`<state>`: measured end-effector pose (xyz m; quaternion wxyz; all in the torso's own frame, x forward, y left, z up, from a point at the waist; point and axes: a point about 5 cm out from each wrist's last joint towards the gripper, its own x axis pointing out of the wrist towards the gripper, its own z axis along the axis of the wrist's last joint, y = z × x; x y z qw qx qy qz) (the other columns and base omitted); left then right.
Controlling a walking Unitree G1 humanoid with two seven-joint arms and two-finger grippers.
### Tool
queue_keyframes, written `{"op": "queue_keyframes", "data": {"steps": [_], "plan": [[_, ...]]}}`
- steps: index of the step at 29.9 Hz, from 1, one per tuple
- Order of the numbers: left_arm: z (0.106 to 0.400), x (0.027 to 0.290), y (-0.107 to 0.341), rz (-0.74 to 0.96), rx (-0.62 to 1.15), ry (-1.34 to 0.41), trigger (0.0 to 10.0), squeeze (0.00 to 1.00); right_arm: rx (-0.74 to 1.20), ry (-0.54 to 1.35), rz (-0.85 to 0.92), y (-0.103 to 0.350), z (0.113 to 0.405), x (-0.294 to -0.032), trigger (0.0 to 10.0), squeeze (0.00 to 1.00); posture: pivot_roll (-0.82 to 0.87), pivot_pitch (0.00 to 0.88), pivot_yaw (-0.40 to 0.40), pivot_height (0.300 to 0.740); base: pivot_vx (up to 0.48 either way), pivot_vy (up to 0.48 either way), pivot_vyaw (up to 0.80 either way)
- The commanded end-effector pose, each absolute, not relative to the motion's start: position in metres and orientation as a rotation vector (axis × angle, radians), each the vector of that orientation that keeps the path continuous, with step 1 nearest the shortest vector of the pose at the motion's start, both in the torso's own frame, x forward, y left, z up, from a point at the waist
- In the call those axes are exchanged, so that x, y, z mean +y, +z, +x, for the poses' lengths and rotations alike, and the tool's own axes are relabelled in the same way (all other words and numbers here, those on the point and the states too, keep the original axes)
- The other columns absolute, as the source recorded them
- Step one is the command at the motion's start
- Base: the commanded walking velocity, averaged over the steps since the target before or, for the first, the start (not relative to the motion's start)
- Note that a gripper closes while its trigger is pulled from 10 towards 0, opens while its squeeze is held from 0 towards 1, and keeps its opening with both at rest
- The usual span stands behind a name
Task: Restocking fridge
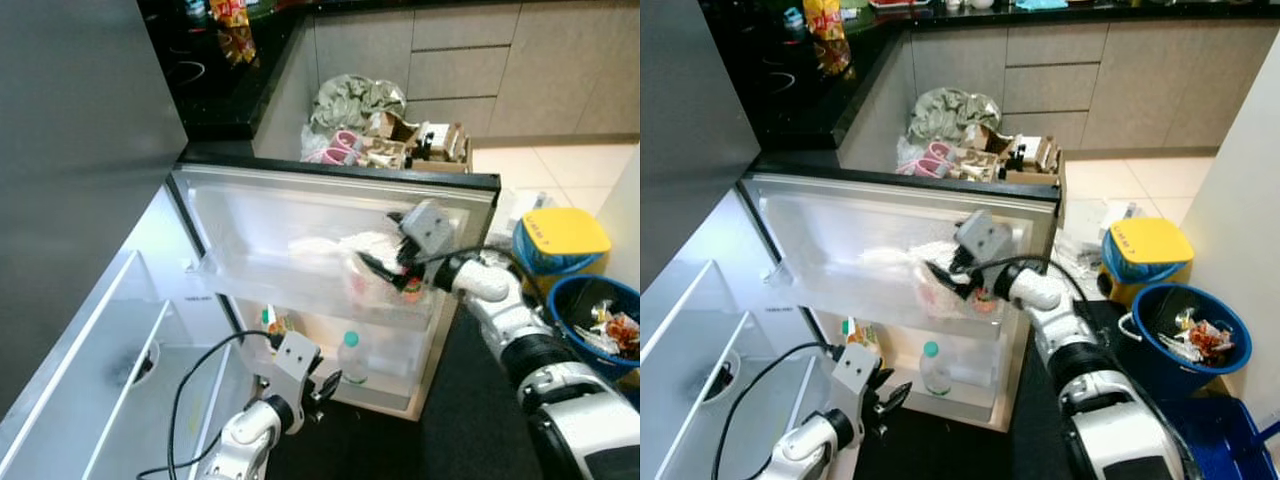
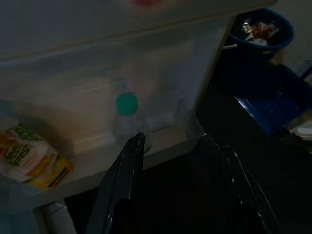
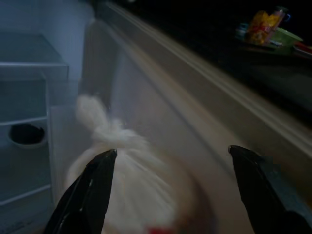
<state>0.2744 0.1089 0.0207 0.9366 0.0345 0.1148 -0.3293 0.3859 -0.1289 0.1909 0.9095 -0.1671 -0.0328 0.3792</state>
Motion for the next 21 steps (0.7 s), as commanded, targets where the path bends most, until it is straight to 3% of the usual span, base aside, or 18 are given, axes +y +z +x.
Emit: {"op": "queue_keyframes", "data": {"steps": [1, 4, 8, 9, 11, 15, 17, 21], "plan": [[0.271, 0.108, 0.018, 0.066, 0.25, -0.685, 10.0, 0.0, -0.076, 0.812, -0.337, 0.2, 0.384, -0.131, 10.0, 0.0, -0.09, 0.089, 0.06, 0.726, 0.0, 0.0, 0.0], [0.27, 0.107, 0.018, 0.065, 0.251, -0.689, 10.0, 0.0, -0.092, 0.816, -0.342, 0.206, 0.383, -0.134, 10.0, 0.0, -0.09, 0.088, 0.06, 0.726, 0.0, 0.0, 0.0], [0.27, 0.106, 0.017, 0.061, 0.25, -0.701, 10.0, 0.0, -0.153, 0.873, -0.213, 0.232, 0.376, -0.135, 10.0, 0.0, -0.09, 0.083, 0.065, 0.726, 0.0, 0.0, 0.0], [0.27, 0.105, 0.018, 0.061, 0.25, -0.705, 10.0, 0.0, -0.221, 0.947, -0.083, 0.253, 0.367, -0.133, 10.0, 0.0, -0.09, 0.08, 0.065, 0.726, 0.0, 0.0, 0.0], [0.271, 0.105, 0.018, 0.06, 0.249, -0.705, 10.0, 0.0, -0.278, 0.958, 0.001, 0.269, 0.362, -0.137, 10.0, 0.0, -0.09, 0.078, 0.062, 0.726, 0.0, 0.0, 0.0], [0.272, 0.107, 0.018, 0.051, 0.253, -0.686, 10.0, 0.0, -0.347, 0.906, 0.191, 0.295, 0.359, -0.153, 10.0, 0.0, -0.08, 0.075, 0.061, 0.726, 0.0, 0.0, 0.0], [0.272, 0.117, 0.011, 0.057, 0.303, -0.623, 10.0, 0.0, -0.42, 0.904, 0.278, 0.309, 0.35, -0.173, 10.0, 0.0, -0.09, 0.066, 0.066, 0.726, 0.0, 0.0, 0.0], [0.272, 0.126, 0.003, 0.07, 0.359, -0.565, 10.0, 0.0, -0.468, 0.936, 0.305, 0.315, 0.336, -0.187, 10.0, 0.0, -0.09, 0.066, 0.066, 0.726, 0.0, 0.0, 0.0]]}}
